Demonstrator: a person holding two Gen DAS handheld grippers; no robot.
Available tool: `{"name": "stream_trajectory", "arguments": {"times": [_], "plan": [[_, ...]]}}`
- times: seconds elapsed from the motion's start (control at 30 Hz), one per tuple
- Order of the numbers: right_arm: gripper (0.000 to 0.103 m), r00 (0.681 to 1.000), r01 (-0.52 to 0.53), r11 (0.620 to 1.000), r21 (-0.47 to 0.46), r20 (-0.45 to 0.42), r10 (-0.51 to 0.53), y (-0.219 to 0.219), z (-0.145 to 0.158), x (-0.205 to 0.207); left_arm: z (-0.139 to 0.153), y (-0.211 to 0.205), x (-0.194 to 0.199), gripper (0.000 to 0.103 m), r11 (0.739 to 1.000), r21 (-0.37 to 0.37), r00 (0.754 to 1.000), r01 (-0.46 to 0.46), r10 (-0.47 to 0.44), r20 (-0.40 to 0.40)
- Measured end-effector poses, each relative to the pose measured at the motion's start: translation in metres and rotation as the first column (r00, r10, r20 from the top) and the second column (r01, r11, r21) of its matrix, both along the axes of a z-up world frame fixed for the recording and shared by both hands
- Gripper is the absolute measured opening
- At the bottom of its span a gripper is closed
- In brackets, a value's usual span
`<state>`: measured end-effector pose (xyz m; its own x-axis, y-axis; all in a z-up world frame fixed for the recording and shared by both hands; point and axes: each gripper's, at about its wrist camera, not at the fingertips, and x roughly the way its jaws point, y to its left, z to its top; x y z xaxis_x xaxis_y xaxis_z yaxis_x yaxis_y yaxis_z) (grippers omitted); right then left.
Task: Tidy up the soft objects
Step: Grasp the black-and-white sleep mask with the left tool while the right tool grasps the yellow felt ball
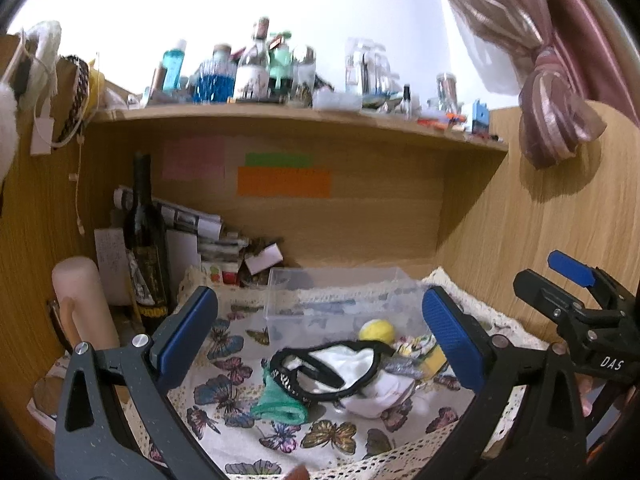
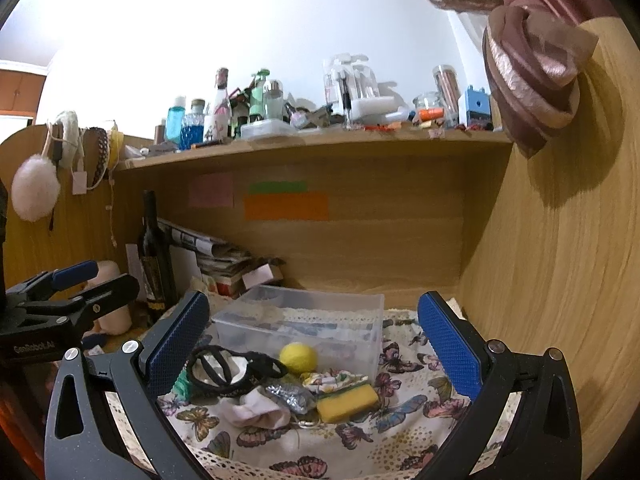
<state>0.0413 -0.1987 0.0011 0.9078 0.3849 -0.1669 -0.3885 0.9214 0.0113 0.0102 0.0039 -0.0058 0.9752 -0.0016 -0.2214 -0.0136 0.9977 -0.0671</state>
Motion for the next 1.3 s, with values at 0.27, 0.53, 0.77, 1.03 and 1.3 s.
{"name": "stream_trajectory", "arguments": {"times": [0.27, 0.53, 0.77, 1.03, 1.3], "plan": [[0.103, 0.994, -0.005, 0.999, -0.054, -0.11, -0.001, 0.001, -0.032, 0.029, -0.047, 0.024, 0.04, 0.103, 0.998, -0.044, 0.98, 0.037, -0.045, -0.194], [0.09, 0.97, -0.031, 0.992, -0.119, -0.245, 0.001, 0.003, -0.067, 0.063, -0.084, 0.058, 0.078, 0.093, 0.99, -0.141, 0.95, -0.019, -0.026, -0.312], [0.072, 0.936, -0.014, 0.991, -0.134, -0.349, -0.034, -0.003, -0.087, 0.087, -0.099, 0.058, 0.107, 0.074, 0.99, -0.144, 0.916, -0.006, -0.053, -0.398], [0.065, 0.928, -0.035, 0.991, -0.133, -0.373, -0.017, -0.006, -0.08, 0.097, -0.114, 0.043, 0.125, 0.043, 0.99, -0.117, 0.861, 0.076, -0.124, -0.493], [0.065, 0.926, -0.118, 0.985, -0.127, -0.372, 0.063, 0.021, -0.066, 0.113, -0.108, 0.045, 0.122, 0.02, 0.992, -0.092, 0.861, 0.09, -0.124, -0.493]]}}
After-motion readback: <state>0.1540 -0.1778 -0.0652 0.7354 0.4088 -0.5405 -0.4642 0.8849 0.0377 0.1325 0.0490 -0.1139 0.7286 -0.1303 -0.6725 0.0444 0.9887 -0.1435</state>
